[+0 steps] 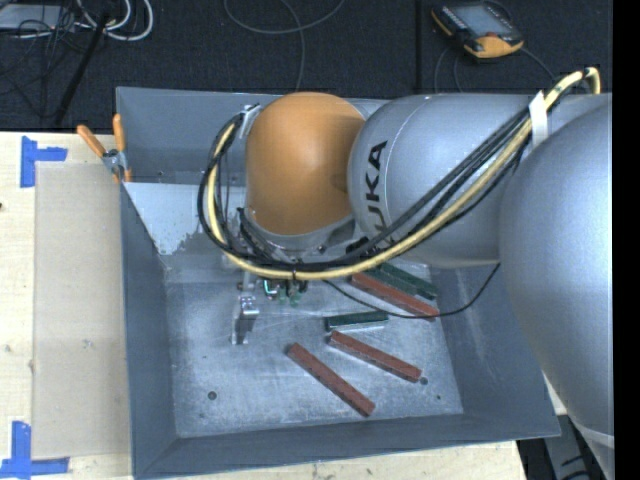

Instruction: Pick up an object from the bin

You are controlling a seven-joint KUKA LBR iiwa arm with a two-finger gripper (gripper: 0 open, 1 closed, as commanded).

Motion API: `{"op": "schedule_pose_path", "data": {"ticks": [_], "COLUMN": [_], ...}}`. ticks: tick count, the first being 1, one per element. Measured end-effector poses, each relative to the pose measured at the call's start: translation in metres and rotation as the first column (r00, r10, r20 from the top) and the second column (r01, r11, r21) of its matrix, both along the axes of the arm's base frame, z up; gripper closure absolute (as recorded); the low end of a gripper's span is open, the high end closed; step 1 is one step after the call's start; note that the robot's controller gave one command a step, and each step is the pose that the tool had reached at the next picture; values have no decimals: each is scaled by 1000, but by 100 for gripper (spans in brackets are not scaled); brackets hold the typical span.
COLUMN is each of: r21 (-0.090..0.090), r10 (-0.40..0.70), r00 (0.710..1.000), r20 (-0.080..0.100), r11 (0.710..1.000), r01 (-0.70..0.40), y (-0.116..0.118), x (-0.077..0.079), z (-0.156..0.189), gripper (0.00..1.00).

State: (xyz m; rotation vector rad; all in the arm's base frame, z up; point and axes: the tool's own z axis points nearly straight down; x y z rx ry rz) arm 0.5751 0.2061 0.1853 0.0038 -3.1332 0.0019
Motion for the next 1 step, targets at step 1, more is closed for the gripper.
{"op": "schedule_pose_path", "data": {"ticks": [1], "r21": [1], "r10": [-3], "r00": [1000], "r20": [7], "r11": [1000], "r01": [3], "y": [-1], "x": [2], "z": [5], "gripper": [0]}}
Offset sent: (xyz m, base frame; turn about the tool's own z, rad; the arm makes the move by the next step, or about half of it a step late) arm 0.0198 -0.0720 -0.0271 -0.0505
